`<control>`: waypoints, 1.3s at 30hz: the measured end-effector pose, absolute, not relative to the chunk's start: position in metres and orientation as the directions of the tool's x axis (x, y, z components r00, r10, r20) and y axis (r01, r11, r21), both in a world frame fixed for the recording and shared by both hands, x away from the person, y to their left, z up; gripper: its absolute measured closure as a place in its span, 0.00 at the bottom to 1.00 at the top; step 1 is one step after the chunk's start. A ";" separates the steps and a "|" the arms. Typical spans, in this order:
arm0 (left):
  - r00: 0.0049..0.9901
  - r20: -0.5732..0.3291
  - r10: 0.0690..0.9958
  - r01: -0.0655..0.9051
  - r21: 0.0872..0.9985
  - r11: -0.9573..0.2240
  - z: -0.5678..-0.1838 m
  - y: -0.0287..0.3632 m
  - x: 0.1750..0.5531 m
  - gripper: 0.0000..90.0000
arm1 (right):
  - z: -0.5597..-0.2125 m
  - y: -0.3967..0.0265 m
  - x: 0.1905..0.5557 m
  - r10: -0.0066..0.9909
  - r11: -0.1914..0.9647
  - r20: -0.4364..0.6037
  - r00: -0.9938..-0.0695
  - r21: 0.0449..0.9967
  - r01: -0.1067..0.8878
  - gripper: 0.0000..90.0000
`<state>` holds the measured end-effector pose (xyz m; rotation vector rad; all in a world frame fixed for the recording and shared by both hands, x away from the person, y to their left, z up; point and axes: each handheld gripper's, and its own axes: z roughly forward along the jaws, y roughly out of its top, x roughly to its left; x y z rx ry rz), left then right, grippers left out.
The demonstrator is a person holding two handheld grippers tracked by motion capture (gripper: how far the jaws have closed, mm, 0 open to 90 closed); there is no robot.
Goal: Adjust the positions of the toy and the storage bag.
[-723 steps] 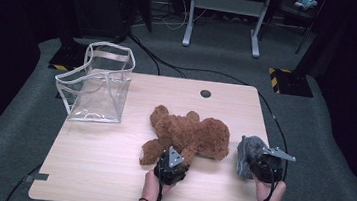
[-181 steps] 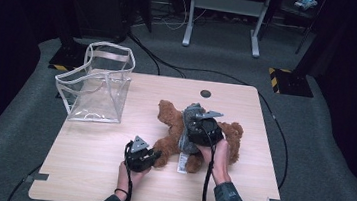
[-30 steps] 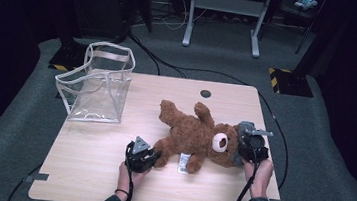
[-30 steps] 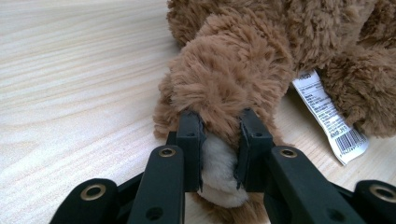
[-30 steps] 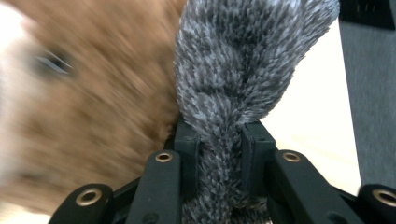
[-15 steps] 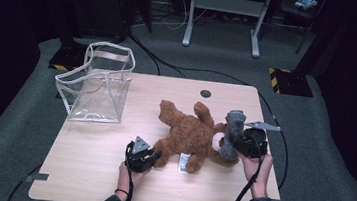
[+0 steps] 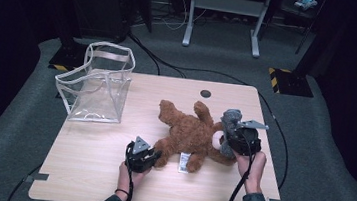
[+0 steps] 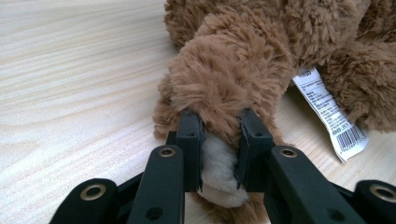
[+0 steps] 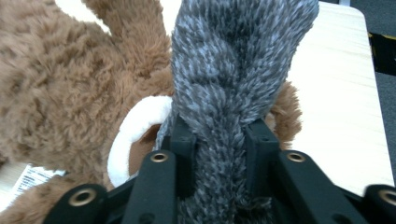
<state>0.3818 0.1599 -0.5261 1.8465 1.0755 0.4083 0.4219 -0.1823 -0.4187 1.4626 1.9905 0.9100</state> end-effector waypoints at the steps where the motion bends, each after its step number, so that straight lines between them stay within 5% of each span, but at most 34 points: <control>1: 0.562 -0.157 0.812 0.504 0.844 -0.185 -0.526 0.160 0.382 0.83 | -0.416 -0.183 0.421 0.956 0.188 0.000 -0.294 0.769 0.611 0.80; 5: 0.560 -0.163 0.812 0.507 0.843 -0.180 -0.526 0.160 0.382 0.83 | -0.404 -0.181 0.418 0.953 0.186 0.002 -0.303 0.786 0.589 0.80; 12: 0.559 -0.154 0.815 0.498 0.848 -0.181 -0.527 0.159 0.382 0.83 | -0.438 -0.185 0.427 0.966 0.179 -0.006 -0.260 0.742 0.646 0.81; 19: 0.559 -0.167 0.812 0.504 0.846 -0.173 -0.527 0.160 0.382 0.82 | -0.434 -0.177 0.433 0.965 0.219 -0.056 -0.255 0.708 0.672 0.81; 30: 0.557 -0.170 0.813 0.507 0.845 -0.170 -0.527 0.161 0.383 0.82 | -0.406 -0.175 0.424 0.952 0.192 0.008 -0.307 0.766 0.614 0.81; 33: 0.559 -0.171 0.811 0.506 0.845 -0.171 -0.527 0.161 0.383 0.82 | -0.430 -0.176 0.432 0.967 0.221 -0.073 -0.245 0.717 0.661 0.82; 39: 0.555 -0.163 0.816 0.502 0.847 -0.173 -0.527 0.160 0.382 0.82 | -0.427 -0.205 0.418 0.981 0.137 -0.009 -0.194 0.741 0.658 0.81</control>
